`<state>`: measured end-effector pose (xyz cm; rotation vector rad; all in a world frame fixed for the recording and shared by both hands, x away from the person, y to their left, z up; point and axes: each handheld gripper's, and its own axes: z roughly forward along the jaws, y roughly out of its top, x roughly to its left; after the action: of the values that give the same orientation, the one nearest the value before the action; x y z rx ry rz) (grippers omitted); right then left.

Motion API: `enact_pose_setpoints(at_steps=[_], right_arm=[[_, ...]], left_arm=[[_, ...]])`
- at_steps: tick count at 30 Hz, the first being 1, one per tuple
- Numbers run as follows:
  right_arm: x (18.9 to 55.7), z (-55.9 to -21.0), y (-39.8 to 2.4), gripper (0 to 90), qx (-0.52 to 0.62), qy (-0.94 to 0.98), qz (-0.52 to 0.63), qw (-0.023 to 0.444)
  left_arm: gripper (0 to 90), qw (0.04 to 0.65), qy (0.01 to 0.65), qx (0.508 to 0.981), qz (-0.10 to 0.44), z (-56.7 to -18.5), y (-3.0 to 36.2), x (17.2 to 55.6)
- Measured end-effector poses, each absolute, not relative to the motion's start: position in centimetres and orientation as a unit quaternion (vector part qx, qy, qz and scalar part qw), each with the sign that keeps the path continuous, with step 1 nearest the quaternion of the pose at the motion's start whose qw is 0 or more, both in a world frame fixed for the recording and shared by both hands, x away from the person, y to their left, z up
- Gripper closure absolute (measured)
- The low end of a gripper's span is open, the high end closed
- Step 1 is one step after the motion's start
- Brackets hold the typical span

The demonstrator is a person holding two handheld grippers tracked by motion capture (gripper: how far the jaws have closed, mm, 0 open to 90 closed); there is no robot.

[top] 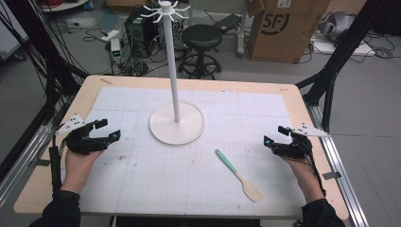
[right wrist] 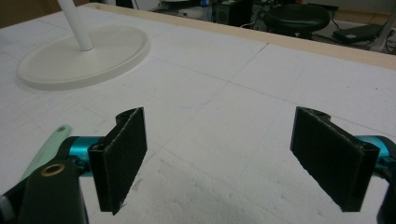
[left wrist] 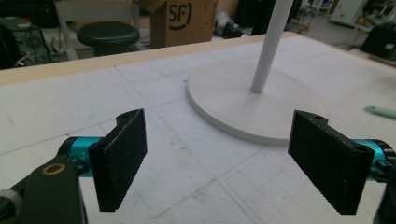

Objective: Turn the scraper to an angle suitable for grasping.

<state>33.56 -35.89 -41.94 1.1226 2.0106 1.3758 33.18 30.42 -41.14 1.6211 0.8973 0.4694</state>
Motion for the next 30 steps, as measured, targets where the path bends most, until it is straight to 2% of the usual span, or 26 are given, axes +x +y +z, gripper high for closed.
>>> enact_pose_setpoints(at_steps=[10,30], right_arm=[[33.48,-41.85,-35.67,17.9,0.405,0.731,0.497,0.233],[33.54,-41.76,-35.75,17.9,0.402,0.731,0.501,0.228]], left_arm=[[19.9,0.59,0.376,0.685,0.204,-40.97,30.48,33.03],[18.5,0.574,0.354,0.704,0.223,-41.11,29.77,32.92]])
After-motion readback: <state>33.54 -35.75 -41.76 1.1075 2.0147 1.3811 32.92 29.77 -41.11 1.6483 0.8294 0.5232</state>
